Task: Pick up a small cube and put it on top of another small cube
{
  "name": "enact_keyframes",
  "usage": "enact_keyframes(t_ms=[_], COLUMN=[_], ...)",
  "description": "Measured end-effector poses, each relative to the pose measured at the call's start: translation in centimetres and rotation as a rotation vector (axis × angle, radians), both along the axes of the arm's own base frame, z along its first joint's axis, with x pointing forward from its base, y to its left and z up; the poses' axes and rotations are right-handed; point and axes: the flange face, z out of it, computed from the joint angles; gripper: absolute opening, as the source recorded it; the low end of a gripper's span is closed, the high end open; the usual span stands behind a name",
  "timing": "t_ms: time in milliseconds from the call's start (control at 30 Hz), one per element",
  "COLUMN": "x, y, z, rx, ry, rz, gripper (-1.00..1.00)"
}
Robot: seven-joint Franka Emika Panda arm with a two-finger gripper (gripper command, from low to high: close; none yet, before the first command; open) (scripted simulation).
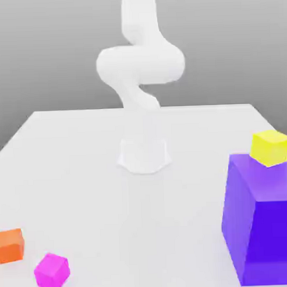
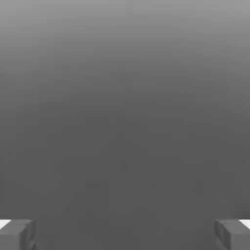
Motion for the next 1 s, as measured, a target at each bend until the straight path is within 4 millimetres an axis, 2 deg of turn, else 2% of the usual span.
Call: enact_keyframes(t_ms=[100,233,367,467,567,700,900,1000], x=[3.7,7.5,10.1,11.3,11.7,11.1,8.3,7.9], y=[-2.0,-4.5,-7.1,-9.1,-11.3,-14.2,-17.6,-18.1], z=[-4.6,-11.1,-18.1,-23.6,-29.1,-36.4,-46.8,-51.0], rx=[0.029,0.061,0.088,0.103,0.113,0.121,0.108,0.103], ry=[0.084,0.189,0.293,0.37,0.447,0.549,0.703,0.725], rz=[-0.017,-0.048,-0.085,-0.118,-0.157,-0.216,-0.291,-0.302], gripper=[0.0,0.0,0.0,0.0,0.0,0.0,0.0,0.0])
